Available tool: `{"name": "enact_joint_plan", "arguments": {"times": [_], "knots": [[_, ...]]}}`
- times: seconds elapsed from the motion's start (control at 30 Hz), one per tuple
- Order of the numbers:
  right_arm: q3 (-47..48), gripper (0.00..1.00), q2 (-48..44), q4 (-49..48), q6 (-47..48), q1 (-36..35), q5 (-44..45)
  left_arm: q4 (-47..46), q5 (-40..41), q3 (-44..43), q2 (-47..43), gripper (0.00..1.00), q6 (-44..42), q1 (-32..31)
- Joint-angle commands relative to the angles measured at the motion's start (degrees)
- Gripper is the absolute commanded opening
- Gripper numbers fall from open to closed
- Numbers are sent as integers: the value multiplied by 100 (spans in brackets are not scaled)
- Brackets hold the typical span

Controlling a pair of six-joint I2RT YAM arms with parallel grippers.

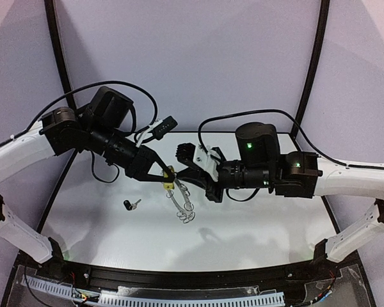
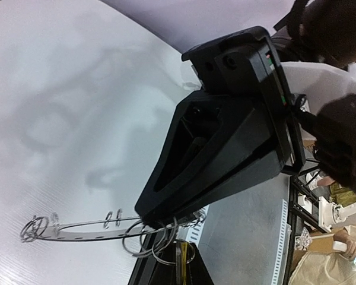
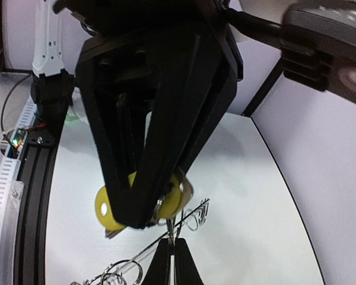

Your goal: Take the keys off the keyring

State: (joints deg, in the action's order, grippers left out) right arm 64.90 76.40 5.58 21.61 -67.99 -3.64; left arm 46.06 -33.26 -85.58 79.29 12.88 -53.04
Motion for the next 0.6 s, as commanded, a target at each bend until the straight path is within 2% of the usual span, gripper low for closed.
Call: {"name": "enact_joint_plan", "arguments": {"times": [0.0, 0.27, 0.4, 0.57], "knots": [[277, 0, 360, 557, 222, -107, 191, 59, -182, -325, 271, 1, -2, -13], [208, 0, 709, 142, 38, -125, 32, 96, -365, -733, 479, 1, 7, -13], [-168, 0, 481, -346, -78, -126, 6, 105, -509, -743, 483, 1, 63, -14], [-454, 0, 58, -532, 5, -127, 281, 392, -161, -698, 371, 5, 364, -11]]}}
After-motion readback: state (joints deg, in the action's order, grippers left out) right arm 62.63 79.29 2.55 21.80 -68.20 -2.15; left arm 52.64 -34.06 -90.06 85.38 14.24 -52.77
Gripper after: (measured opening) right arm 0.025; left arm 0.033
